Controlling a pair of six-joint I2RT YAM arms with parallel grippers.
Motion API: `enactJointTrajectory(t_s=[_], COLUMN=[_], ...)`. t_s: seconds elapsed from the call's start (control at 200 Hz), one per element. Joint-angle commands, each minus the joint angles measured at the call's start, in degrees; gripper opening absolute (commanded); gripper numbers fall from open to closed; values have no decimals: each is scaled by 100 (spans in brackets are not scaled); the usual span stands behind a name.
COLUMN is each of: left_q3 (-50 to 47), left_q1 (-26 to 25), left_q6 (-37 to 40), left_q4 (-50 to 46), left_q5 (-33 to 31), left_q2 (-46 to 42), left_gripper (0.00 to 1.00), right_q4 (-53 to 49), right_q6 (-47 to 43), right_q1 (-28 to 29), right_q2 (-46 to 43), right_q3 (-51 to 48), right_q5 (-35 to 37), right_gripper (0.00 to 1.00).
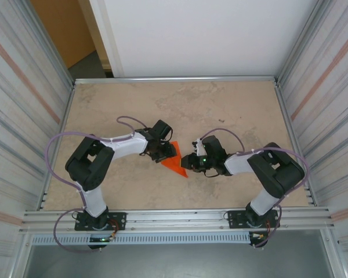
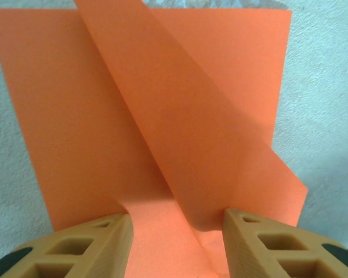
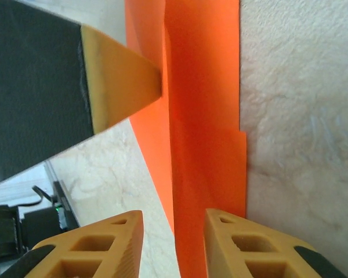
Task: Fold a paper plane with a square sheet of paper (pick it up from the middle)
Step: Fourth fold the wing at the center of the table.
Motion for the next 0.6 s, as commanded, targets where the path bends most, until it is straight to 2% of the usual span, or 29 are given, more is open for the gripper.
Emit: enactJointTrajectory(t_s=[0.0,0.185,0.596], left_q3=[-184,-118,-109], left_q1=[-16,-20,-22], left_q6=[-93,-66,-58], left_q4=[-736,-792,-857], left_q5=[-265,-250,-226], left_q2=[430,521,590], left_gripper=[47,48,50], right_q4=[-1013,-1547,-1491], right_q6=[-670,-1067,-1239], right_q1=[-13,69,243], right_q2=[-391,-496,107], right_q3=[136,334,838], right_q5=[232,352,297], right_gripper=[35,36,33])
